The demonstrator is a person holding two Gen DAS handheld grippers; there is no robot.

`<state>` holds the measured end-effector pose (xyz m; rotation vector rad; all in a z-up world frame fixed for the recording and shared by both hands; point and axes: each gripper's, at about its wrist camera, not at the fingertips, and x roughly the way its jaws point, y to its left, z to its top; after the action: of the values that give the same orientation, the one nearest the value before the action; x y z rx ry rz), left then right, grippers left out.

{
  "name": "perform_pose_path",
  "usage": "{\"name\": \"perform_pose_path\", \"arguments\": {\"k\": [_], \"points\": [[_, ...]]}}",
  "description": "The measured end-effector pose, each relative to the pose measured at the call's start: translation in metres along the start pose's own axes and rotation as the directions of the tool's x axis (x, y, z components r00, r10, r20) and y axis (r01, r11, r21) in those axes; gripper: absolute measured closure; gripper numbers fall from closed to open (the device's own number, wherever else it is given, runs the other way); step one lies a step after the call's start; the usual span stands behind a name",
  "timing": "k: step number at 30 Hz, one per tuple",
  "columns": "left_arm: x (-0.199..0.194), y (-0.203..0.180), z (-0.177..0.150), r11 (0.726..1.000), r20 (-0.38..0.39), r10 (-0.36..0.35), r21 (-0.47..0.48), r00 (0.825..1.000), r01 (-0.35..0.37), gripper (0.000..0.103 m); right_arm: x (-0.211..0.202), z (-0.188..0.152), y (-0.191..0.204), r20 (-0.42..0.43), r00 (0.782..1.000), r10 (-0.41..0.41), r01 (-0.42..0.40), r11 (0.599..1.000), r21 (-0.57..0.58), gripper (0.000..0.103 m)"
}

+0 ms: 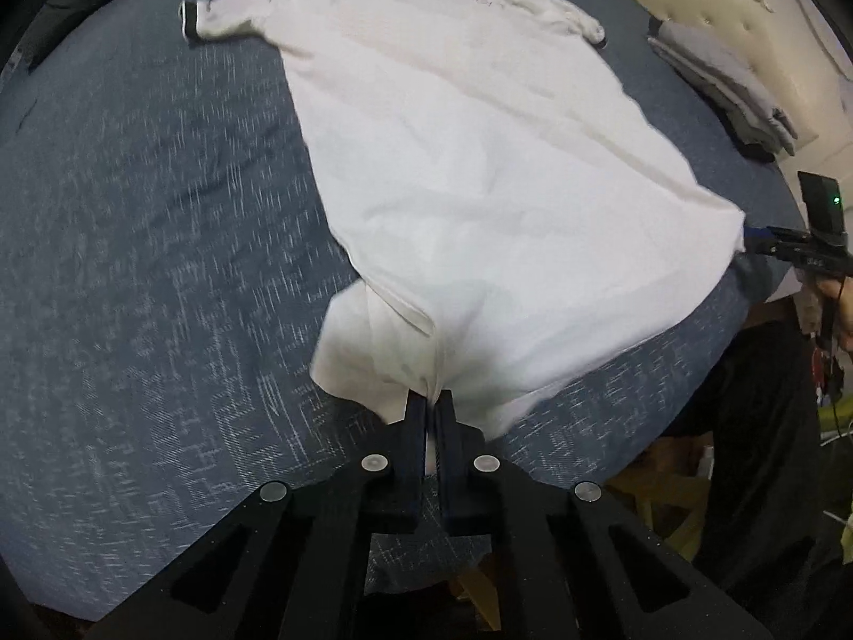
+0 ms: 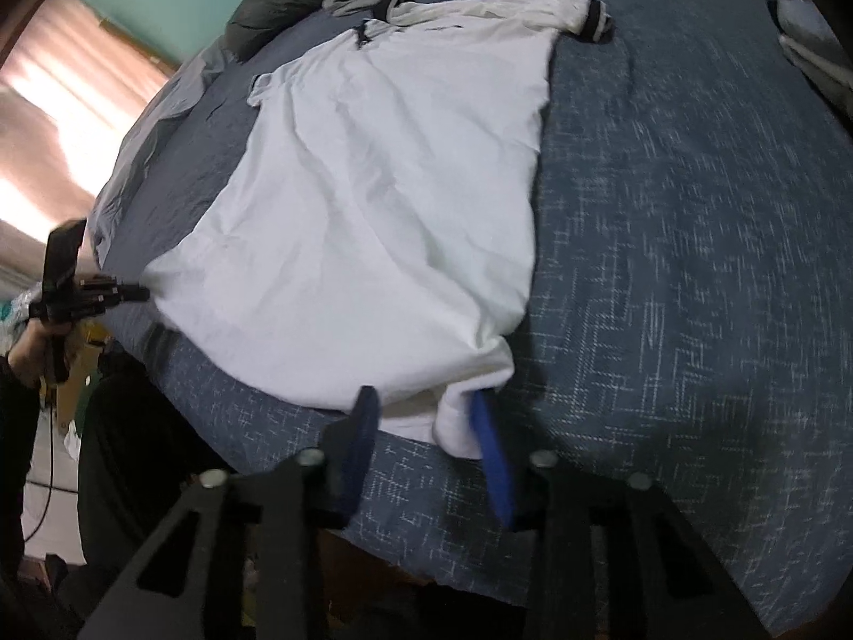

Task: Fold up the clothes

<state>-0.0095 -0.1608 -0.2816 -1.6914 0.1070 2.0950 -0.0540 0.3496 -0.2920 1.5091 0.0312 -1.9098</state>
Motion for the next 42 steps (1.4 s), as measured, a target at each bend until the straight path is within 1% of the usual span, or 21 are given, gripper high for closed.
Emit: {"name": "perform_pose_path", "arguments": {"k": [2, 5, 8, 10, 14, 16, 18, 19, 20, 22, 24, 27, 28, 29, 30, 31, 32, 35, 42], "points": [[-0.013, 0.001, 0.002, 1.0, 0.017, 0.006, 0.004, 1.0, -0.006, 0.1, -0.005, 0.001, 0.002, 0.011, 1.0, -0.017, 0.017, 1.0, -0.018, 0.093], [-0.034, 0.006, 0.002, 1.0, 0.044, 0.01, -0.001, 0.999, -0.01, 0.1, -0.016, 0.001, 0.005, 0.037, 0.999, -0.016, 0.017, 0.999, -0.03, 0.1], [-0.055, 0.011, 0.0, 1.0, 0.075, 0.006, -0.015, 0.997, -0.005, 0.1, -0.03, 0.005, 0.01, 0.061, 0.998, -0.027, 0.03, 0.998, -0.059, 0.101], [-0.062, 0.008, 0.001, 1.0, 0.084, 0.013, -0.015, 0.996, -0.012, 0.1, -0.039, 0.008, 0.014, 0.07, 0.997, -0.033, 0.038, 0.997, -0.071, 0.101], [-0.082, 0.01, 0.002, 0.999, 0.097, 0.037, -0.018, 0.995, -0.036, 0.1, -0.037, 0.01, 0.011, 0.042, 0.999, -0.022, 0.023, 0.999, -0.023, 0.1], [-0.084, 0.017, -0.001, 0.998, 0.091, 0.049, -0.03, 0.995, -0.047, 0.1, -0.028, 0.009, 0.007, 0.019, 0.999, -0.037, 0.036, 0.999, 0.01, 0.095], [-0.078, 0.025, -0.003, 0.998, 0.088, 0.047, -0.052, 0.995, -0.043, 0.1, -0.018, 0.006, 0.007, 0.003, 1.0, -0.031, 0.031, 0.999, 0.032, 0.075], [-0.077, 0.029, -0.004, 0.997, 0.088, 0.043, -0.063, 0.995, -0.038, 0.101, -0.013, 0.005, 0.008, -0.004, 1.0, -0.03, 0.031, 0.999, 0.041, 0.056], [-0.076, 0.032, -0.006, 0.997, 0.088, 0.039, -0.073, 0.995, -0.032, 0.101, -0.007, 0.004, 0.008, -0.014, 1.0, -0.027, 0.028, 0.999, 0.044, 0.054], [-0.073, 0.036, -0.008, 0.996, 0.081, 0.047, -0.081, 0.996, -0.04, 0.1, 0.005, 0.002, 0.012, -0.04, 0.999, -0.023, 0.024, 0.999, 0.04, 0.054], [-0.071, 0.038, -0.011, 0.995, 0.078, 0.041, -0.091, 0.996, -0.034, 0.1, 0.016, 0.003, 0.019, -0.065, 0.997, -0.044, 0.045, 0.999, 0.013, 0.054], [-0.07, 0.039, -0.012, 0.995, 0.081, 0.035, -0.099, 0.996, -0.027, 0.101, 0.03, 0.003, 0.024, -0.089, 0.995, -0.042, 0.041, 0.999, -0.008, 0.054], [-0.07, 0.039, -0.011, 0.995, 0.08, 0.034, -0.098, 0.996, -0.026, 0.1, 0.034, 0.003, 0.025, -0.097, 0.994, -0.047, 0.046, 0.999, -0.011, 0.055], [-0.069, 0.038, -0.01, 0.995, 0.079, 0.034, -0.098, 0.996, -0.026, 0.1, 0.036, 0.003, 0.024, -0.102, 0.994, -0.05, 0.049, 0.999, -0.014, 0.064], [-0.069, 0.039, -0.01, 0.995, 0.08, 0.032, -0.098, 0.996, -0.025, 0.1, 0.038, 0.002, 0.024, -0.106, 0.993, -0.053, 0.051, 0.999, -0.018, 0.07], [-0.07, 0.039, -0.01, 0.995, 0.081, 0.031, -0.099, 0.996, -0.023, 0.1, 0.04, 0.002, 0.023, -0.109, 0.992, -0.056, 0.054, 0.998, -0.021, 0.086], [-0.071, 0.04, -0.01, 0.995, 0.083, 0.031, -0.1, 0.996, -0.023, 0.1, 0.042, 0.001, 0.022, -0.113, 0.992, -0.059, 0.056, 0.998, -0.025, 0.095], [-0.076, 0.043, -0.01, 0.994, 0.098, 0.033, -0.104, 0.995, -0.023, 0.101, 0.027, 0.0, 0.024, -0.074, 0.996, -0.042, 0.039, 0.998, -0.046, 0.101], [-0.098, 0.042, -0.01, 0.994, 0.134, 0.0, -0.106, 0.991, 0.015, 0.101, -0.044, 0.005, 0.025, 0.019, 0.999, -0.045, 0.047, 0.995, -0.083, 0.102]]}}
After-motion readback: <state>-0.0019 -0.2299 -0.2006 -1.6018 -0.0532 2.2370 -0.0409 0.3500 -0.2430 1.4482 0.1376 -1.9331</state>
